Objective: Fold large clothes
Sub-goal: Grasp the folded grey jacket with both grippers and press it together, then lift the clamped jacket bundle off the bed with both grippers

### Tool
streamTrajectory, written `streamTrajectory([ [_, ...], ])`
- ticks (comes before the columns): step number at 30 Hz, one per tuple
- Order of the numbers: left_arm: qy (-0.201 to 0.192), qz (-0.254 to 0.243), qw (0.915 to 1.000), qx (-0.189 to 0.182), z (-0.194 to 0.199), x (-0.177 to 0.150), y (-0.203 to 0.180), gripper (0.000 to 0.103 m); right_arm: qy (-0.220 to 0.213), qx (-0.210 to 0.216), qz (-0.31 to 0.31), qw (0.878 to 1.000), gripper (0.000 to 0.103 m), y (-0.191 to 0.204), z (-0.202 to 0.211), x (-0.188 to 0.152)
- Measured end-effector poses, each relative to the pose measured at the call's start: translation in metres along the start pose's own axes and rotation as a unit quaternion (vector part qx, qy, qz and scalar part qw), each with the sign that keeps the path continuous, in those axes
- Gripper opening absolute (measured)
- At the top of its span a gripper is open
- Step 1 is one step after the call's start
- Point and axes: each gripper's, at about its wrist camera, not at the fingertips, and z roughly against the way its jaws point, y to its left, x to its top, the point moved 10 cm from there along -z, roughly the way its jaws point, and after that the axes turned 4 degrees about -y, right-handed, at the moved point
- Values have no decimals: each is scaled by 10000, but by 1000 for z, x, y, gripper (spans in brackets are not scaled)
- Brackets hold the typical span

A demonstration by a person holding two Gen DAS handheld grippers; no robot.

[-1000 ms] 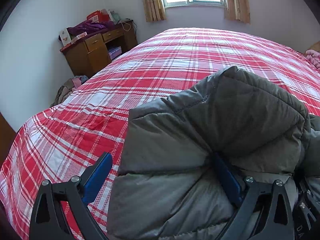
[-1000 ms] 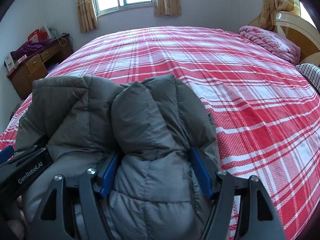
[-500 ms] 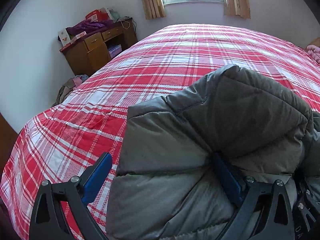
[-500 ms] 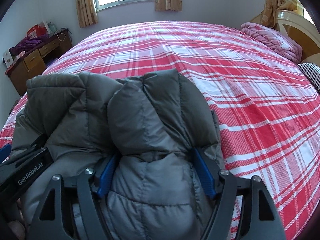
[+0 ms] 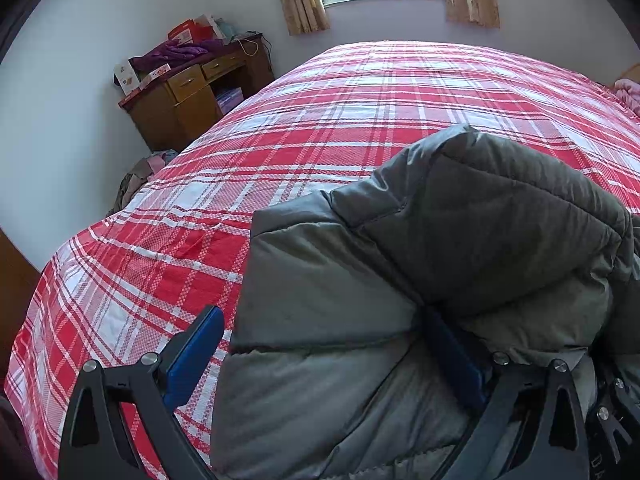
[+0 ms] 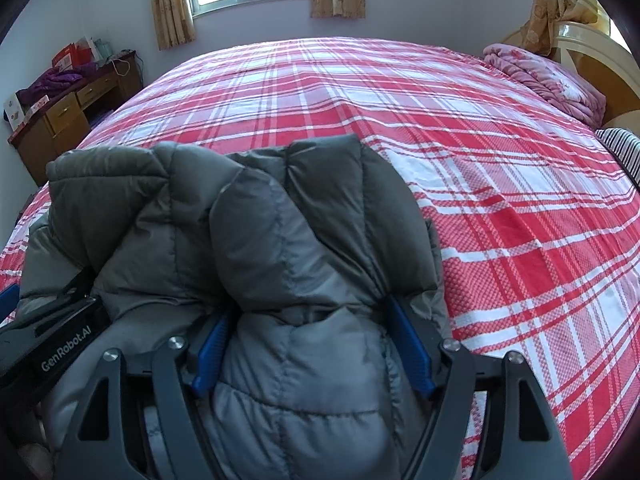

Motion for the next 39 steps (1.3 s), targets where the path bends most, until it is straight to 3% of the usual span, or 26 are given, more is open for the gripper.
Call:
streamTrajectory([
  [9, 9, 8, 10000, -23, 0, 0, 0, 101, 2, 8, -10, 10000, 76, 0, 0, 0],
  [14, 244, 168, 9974, -660, 24, -12, 22, 101, 6, 272, -89, 9996, 76, -2, 6, -1],
  [20, -16, -137, 9965, -823, 57, -37, 57, 100, -81, 940, -580, 9938, 89, -20, 41, -8],
  [23, -193, -286, 9955, -886, 64, -48, 57, 100, -216, 880, -563, 9943, 91, -27, 56, -17],
  [25, -224, -386, 9946, -933, 63, -53, 53, 100, -75, 976, -503, 9939, 90, -24, 56, -28],
  [32, 91, -89, 9902, -1389, 48, -58, 43, 101, -35, 1378, -790, 9873, 84, -18, 50, -42],
  [36, -26, -63, 9893, -1456, 48, -59, 42, 101, -178, 1585, -655, 9850, 67, -7, 57, -45],
  [39, -39, -54, 9878, -1558, 45, -59, 41, 101, -212, 1794, -754, 9807, 69, -8, 56, -48],
])
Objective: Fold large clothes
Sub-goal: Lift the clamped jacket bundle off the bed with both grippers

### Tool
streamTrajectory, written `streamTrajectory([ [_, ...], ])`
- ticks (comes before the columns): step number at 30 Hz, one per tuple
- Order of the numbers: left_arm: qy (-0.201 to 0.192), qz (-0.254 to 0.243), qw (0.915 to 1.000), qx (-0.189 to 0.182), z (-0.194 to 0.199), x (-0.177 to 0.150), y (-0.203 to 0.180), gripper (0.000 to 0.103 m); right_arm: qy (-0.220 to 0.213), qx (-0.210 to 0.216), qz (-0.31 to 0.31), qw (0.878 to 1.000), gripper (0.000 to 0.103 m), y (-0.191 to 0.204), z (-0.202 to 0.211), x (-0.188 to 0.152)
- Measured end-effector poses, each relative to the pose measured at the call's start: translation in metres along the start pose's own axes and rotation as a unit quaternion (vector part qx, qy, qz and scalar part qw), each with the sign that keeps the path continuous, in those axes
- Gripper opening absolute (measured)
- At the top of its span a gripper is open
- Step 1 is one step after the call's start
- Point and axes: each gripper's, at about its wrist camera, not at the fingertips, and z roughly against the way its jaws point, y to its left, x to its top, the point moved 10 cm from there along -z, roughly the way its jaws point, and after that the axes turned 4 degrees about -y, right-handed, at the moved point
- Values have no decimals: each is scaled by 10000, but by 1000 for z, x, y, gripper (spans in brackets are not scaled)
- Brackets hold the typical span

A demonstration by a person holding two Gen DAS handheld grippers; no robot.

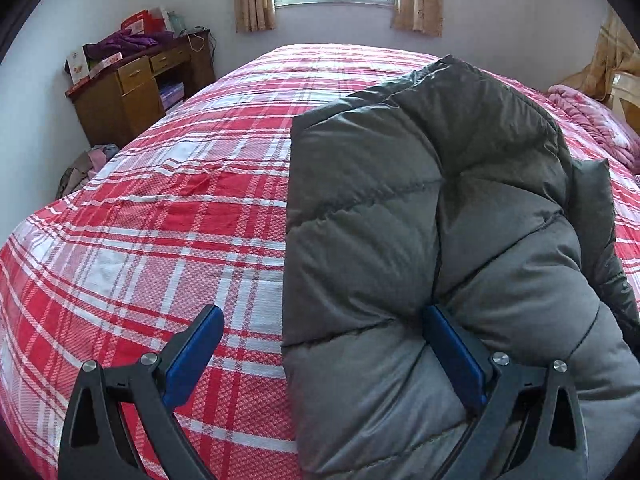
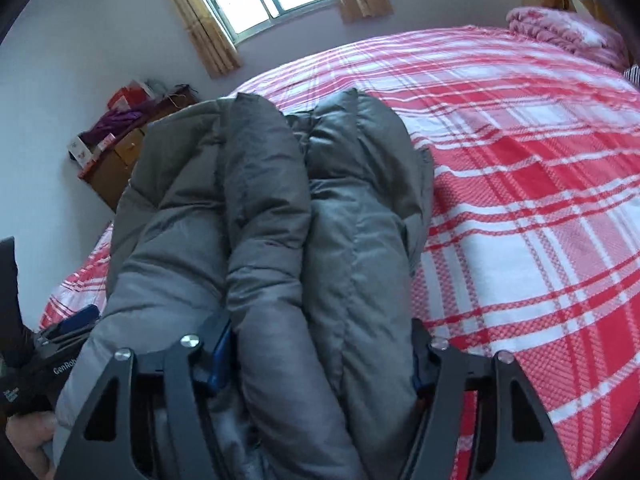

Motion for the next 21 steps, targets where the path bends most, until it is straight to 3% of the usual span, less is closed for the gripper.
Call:
streamTrajectory([
  [5, -29, -59, 9999, -97, 0, 0, -7, 100, 46, 70, 16, 10000, 70, 2, -4, 1],
  [7, -85, -110, 9998, -152, 0, 2, -11, 97, -38, 235, 23, 9997, 56, 6, 0, 2],
  [10, -86, -125, 9996, -250, 0, 1, -19, 93, -57, 281, 20, 9996, 58, 7, 0, 1],
  [14, -185, -331, 9983, -442, 4, 3, -34, 74, 42, 326, -48, 9994, 64, 7, -6, 3],
  [17, -189, -343, 9981, -469, 5, 3, -37, 72, 8, 338, 4, 9994, 57, 9, -5, 3],
  [21, -144, -186, 9981, -569, 6, 1, -38, 72, 11, 463, -104, 9989, 61, 8, -6, 4],
])
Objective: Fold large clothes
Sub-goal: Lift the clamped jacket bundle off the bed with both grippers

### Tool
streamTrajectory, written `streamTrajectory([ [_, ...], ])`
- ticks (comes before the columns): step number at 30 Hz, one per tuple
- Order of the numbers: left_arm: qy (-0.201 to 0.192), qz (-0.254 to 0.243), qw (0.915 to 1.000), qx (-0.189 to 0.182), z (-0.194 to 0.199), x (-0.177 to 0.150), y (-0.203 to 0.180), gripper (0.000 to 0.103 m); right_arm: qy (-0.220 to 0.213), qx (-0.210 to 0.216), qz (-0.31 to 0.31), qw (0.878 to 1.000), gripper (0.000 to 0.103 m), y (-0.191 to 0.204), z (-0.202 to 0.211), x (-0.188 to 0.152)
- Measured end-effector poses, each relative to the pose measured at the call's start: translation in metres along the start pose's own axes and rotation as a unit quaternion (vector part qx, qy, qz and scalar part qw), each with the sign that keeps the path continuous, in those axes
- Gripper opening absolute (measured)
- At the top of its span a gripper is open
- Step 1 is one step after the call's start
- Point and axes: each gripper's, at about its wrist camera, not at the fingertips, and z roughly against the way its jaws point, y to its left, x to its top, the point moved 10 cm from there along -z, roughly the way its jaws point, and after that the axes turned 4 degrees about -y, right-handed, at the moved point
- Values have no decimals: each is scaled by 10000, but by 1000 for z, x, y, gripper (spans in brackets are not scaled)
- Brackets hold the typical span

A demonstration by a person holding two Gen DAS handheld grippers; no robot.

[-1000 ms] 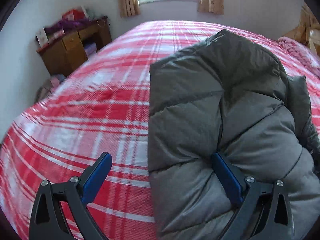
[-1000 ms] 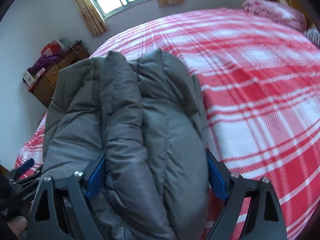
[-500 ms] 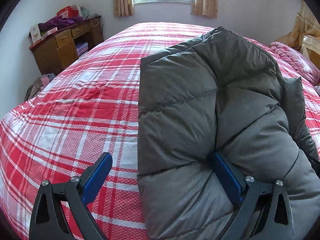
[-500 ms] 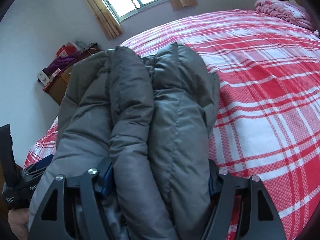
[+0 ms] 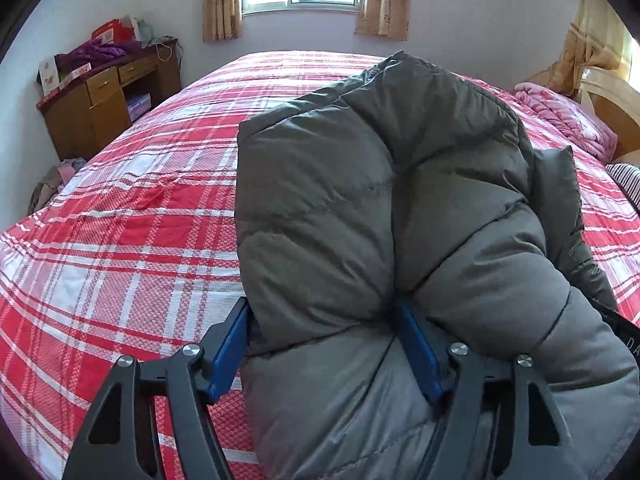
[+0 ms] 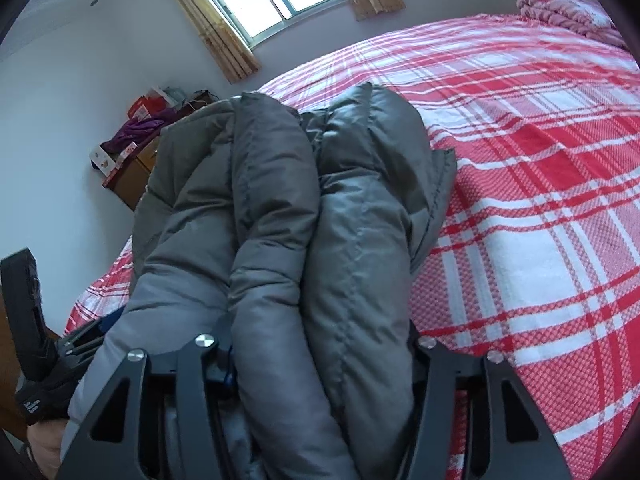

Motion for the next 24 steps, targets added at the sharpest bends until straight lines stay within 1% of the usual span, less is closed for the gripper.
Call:
streamTrajectory([
  [3, 1, 11, 10000, -32, 1, 0, -3, 72, 16, -17, 12, 10000, 62, -2, -1, 1],
  [6, -42, -82, 9999, -102, -1, 1, -5, 67, 2, -3, 4, 10000, 64, -3, 0, 0],
  [7, -32, -92, 9998, -146, -2, 1, -7, 64, 8, 3, 11, 10000, 64, -3, -1, 0],
  [8, -39, -126, 9997, -195, -1, 2, -9, 59, 20, 2, 26, 10000, 64, -3, -1, 0],
  [9, -80, -211, 9995, -243, 0, 2, -13, 55, 26, 2, 53, 10000, 61, -2, -1, 0],
  [11, -172, -423, 9987, -224, 2, 3, -22, 41, 16, 80, 30, 10000, 56, -1, -1, 0],
  [13, -209, -564, 9980, -168, 6, 3, -27, 34, 14, 267, -58, 9996, 45, -2, 0, 0],
  [14, -222, -604, 9978, -147, 8, 3, -28, 30, 8, 370, -113, 9993, 43, -2, 1, 0],
  [16, -263, -679, 9973, -62, 12, 3, -31, 27, 11, 487, -147, 9987, 38, -2, 2, 0],
  [17, -294, -732, 9969, -20, 13, 2, -34, 25, 13, 584, -104, 9982, 37, 0, 3, 0],
  [19, -330, -827, 9960, 48, 16, 2, -39, 23, 11, 612, -79, 9981, 36, 1, 3, -1],
  [23, -393, -916, 9949, 134, 25, 6, -39, 14, -38, 637, -17, 9980, 30, 2, 8, 0],
  [24, -424, -928, 9947, 137, 29, 7, -37, 13, -64, 638, 34, 9979, 29, 3, 10, 0],
])
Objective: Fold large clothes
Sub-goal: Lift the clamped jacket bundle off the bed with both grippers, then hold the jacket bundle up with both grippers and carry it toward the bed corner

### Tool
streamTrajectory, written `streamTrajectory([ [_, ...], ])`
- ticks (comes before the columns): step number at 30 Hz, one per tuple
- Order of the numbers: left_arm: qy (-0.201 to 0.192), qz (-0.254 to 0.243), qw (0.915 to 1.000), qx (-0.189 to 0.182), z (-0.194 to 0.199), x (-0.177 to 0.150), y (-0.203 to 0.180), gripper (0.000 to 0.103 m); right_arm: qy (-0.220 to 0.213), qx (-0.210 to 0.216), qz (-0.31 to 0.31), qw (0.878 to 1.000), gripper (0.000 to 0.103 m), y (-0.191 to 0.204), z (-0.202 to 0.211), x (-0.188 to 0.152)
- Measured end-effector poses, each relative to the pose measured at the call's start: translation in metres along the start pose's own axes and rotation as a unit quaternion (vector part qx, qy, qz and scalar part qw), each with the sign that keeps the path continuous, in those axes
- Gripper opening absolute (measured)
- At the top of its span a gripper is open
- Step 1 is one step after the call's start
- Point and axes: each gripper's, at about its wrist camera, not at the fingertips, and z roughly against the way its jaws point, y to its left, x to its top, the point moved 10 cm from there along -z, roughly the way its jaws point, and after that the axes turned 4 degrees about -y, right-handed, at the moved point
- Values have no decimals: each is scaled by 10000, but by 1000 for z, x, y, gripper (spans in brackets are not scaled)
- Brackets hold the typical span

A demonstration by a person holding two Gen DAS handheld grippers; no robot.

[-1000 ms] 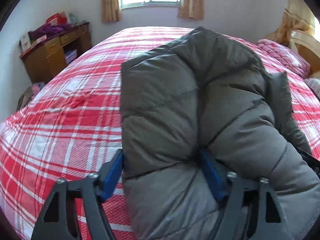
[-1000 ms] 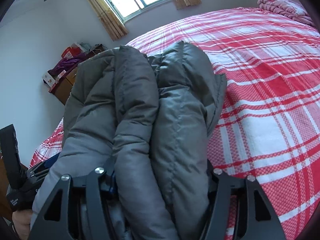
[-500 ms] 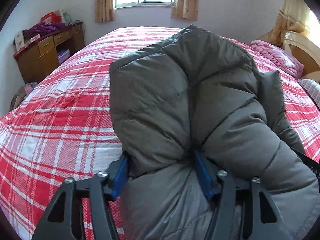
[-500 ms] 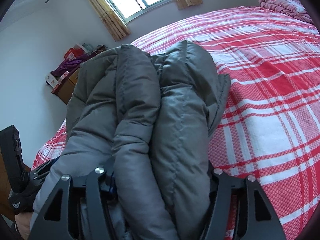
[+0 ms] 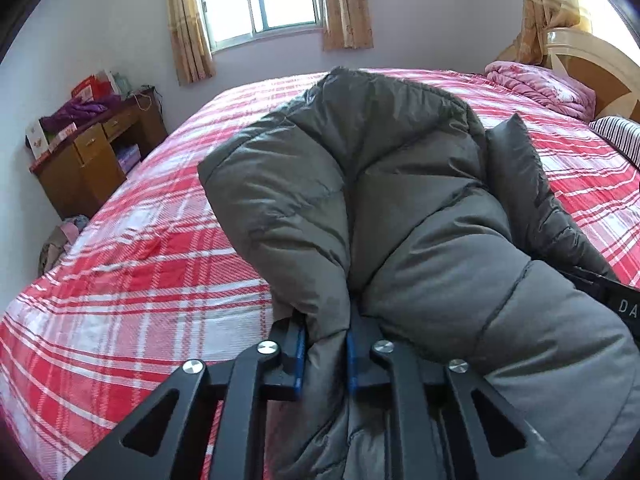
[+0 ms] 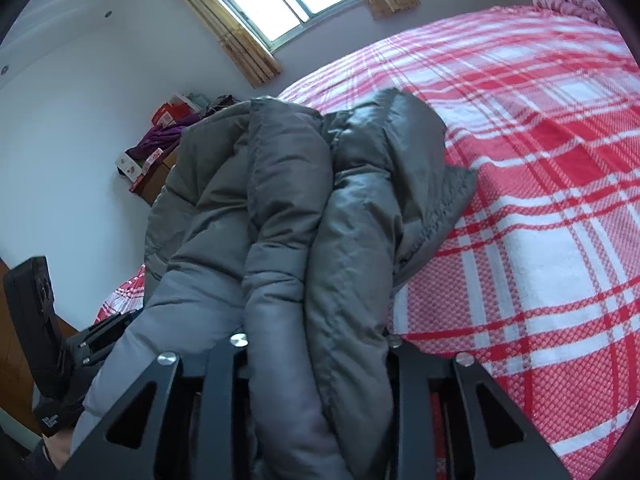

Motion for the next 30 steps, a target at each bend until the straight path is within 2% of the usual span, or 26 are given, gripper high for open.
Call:
streamTrajectory([
  [3, -102, 77, 9999, -22, 17, 7, 9, 11, -127, 50, 52, 9999, 26, 7, 11, 1],
  [7, -460, 6, 9989, -12, 57, 17, 21, 11, -283, 251, -28, 9993, 24, 17, 27, -1],
  [15, -973, 215, 9949, 175, 139, 29, 71, 11, -509, 848, 206, 9949, 22, 82, 53, 6],
  [21, -1093, 453, 9921, 408, 175, 26, 118, 11, -580, 1384, 426, 9878, 22, 145, 59, 16],
  [30, -1061, 774, 9882, 792, 202, 3, 182, 11, -358, 1791, 836, 9796, 22, 219, 39, 12],
])
